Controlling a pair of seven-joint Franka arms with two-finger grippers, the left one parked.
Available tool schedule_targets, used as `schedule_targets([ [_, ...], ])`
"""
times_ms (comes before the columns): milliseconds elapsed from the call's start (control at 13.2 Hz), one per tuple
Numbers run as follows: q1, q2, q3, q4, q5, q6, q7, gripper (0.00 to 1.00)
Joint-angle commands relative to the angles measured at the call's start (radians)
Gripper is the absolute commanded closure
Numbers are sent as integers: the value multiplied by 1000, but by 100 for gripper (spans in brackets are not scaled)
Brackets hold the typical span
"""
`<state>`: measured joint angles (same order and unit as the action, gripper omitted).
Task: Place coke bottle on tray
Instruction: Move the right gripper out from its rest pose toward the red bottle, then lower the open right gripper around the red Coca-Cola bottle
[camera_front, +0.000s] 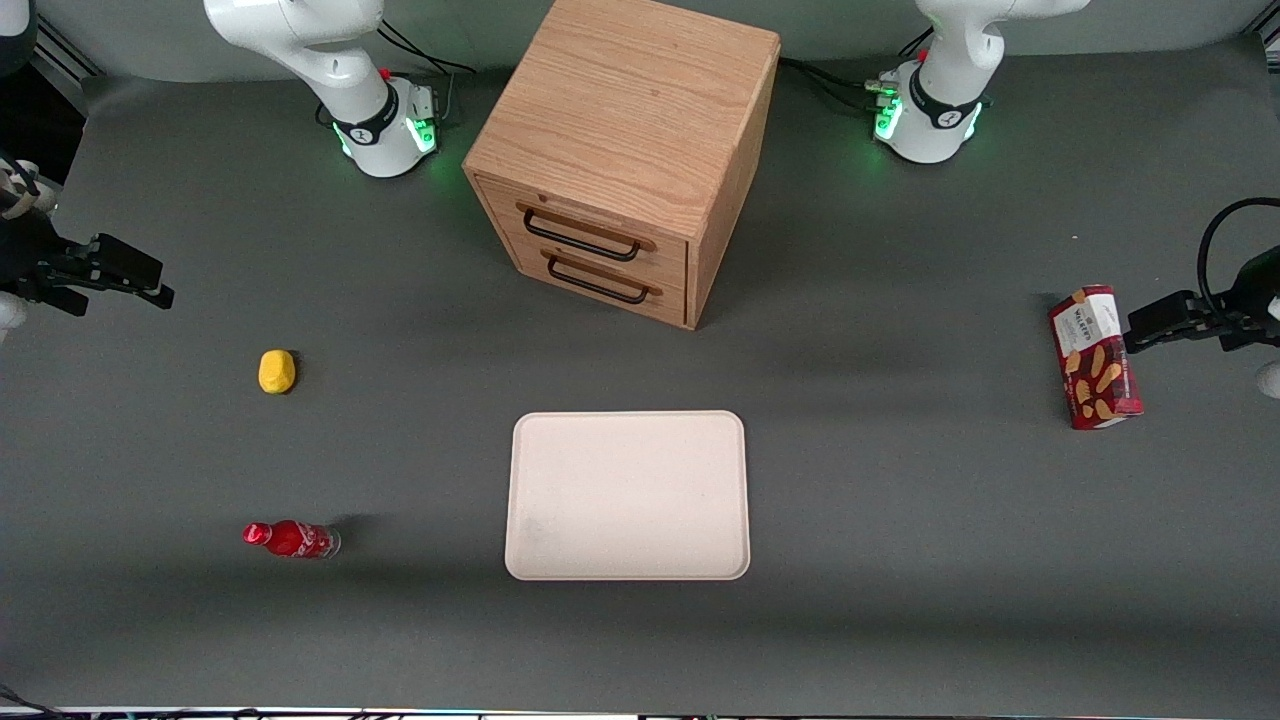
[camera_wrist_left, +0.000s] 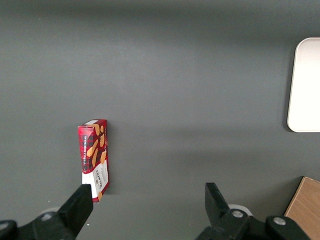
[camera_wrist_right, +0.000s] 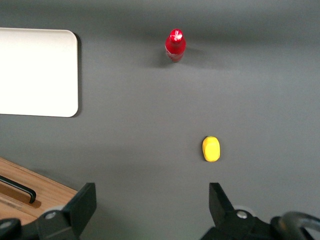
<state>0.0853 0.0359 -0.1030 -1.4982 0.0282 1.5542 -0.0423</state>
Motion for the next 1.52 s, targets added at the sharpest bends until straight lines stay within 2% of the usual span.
schedule_targets([
  [0, 2, 152, -18, 198, -14, -9, -30, 0],
  [304, -25, 367, -44, 416, -8, -3, -151, 0],
  [532, -61, 501, -34, 532, 13, 18, -168, 0],
  [684, -81, 545, -32, 544, 54, 84, -212, 0],
  [1215, -79, 596, 22, 544, 68, 193, -205, 0],
  [1443, -78, 601, 28, 535, 68, 196, -202, 0],
])
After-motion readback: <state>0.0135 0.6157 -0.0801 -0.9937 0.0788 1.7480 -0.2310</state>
